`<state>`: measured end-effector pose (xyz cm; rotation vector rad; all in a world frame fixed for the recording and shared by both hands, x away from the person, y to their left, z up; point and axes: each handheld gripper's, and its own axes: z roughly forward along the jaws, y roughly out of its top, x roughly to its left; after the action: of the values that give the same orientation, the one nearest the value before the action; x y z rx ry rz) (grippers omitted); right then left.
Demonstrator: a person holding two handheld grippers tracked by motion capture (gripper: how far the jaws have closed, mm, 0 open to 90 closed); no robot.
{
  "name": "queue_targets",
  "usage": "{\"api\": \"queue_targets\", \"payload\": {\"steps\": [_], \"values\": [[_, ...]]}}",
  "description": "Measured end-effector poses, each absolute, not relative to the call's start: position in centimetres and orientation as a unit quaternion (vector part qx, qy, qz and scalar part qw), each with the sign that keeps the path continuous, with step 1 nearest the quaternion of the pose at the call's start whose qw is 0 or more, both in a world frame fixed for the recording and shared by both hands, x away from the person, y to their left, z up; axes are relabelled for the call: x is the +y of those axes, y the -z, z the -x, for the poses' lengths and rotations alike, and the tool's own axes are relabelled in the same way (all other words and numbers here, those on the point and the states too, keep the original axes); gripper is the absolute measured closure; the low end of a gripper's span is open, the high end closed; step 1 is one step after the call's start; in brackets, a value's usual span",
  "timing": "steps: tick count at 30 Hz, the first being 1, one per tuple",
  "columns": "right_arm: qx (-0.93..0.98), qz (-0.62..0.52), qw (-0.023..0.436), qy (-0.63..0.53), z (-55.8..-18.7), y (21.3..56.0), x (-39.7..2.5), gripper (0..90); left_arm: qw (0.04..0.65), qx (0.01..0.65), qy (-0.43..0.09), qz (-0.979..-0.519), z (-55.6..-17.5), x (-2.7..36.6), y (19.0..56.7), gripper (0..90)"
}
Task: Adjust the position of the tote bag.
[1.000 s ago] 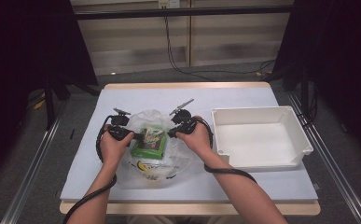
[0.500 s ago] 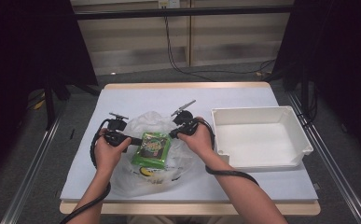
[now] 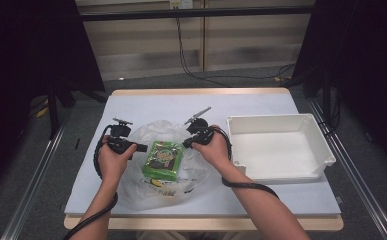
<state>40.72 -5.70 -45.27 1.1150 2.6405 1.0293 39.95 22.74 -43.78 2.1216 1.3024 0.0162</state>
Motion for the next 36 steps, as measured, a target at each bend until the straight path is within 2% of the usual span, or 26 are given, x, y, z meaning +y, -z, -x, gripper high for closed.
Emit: {"api": "queue_targets", "payload": {"steps": [3, 5, 8, 10, 11, 14, 16, 21, 24, 25, 36], "values": [[0.865, -0.364, 0.049, -0.341, -40.7, 45.1, -5.6, 82.6, 0.34, 0.477, -0.002, -0.81, -39.2, 22.3, 42.8, 79.0], [0.865, -0.36, 0.052, -0.346, -40.7, 45.0, -5.6, 82.6, 0.357, 0.466, 0.008, -0.809, -39.2, 21.5, 42.4, 77.8], [0.867, -0.354, 0.052, -0.346, -40.6, 45.0, -5.4, 82.6, 0.362, 0.461, 0.017, -0.81, -39.6, 20.6, 42.5, 69.3], [0.868, -0.356, 0.05, -0.342, -40.6, 45.0, -5.4, 82.5, 0.351, 0.463, 0.01, -0.814, -40.5, 20.0, 43.1, 68.7], [0.868, -0.358, 0.049, -0.34, -40.5, 45.0, -5.3, 82.6, 0.331, 0.476, -0.001, -0.815, -41.3, 19.9, 43.9, 62.7], [0.868, -0.36, 0.047, -0.34, -40.6, 45.1, -5.2, 82.6, 0.325, 0.499, 0.006, -0.804, -42.1, 20.0, 45.0, 54.7], [0.868, -0.36, 0.045, -0.338, -40.6, 45.1, -5.2, 82.6, 0.325, 0.499, 0.015, -0.803, -42.3, 20.0, 45.3, 55.4], [0.868, -0.365, 0.048, -0.334, -40.9, 45.4, -5.4, 82.5, 0.305, 0.486, 0.038, -0.818, -42.2, 19.2, 46.2, 67.4], [0.867, -0.364, 0.049, -0.336, -41.0, 45.2, -5.4, 82.6, 0.308, 0.491, 0.03, -0.815, -42.0, 19.2, 46.0, 83.0], [0.868, -0.362, 0.049, -0.336, -41.0, 45.1, -5.4, 82.6, 0.309, 0.488, 0.039, -0.816, -41.9, 19.3, 45.9, 85.7], [0.87, -0.37, 0.052, -0.322, -41.0, 45.2, -5.9, 83.7, 0.358, 0.47, 0.031, -0.806, -39.6, 20.5, 43.5, 88.6]]}}
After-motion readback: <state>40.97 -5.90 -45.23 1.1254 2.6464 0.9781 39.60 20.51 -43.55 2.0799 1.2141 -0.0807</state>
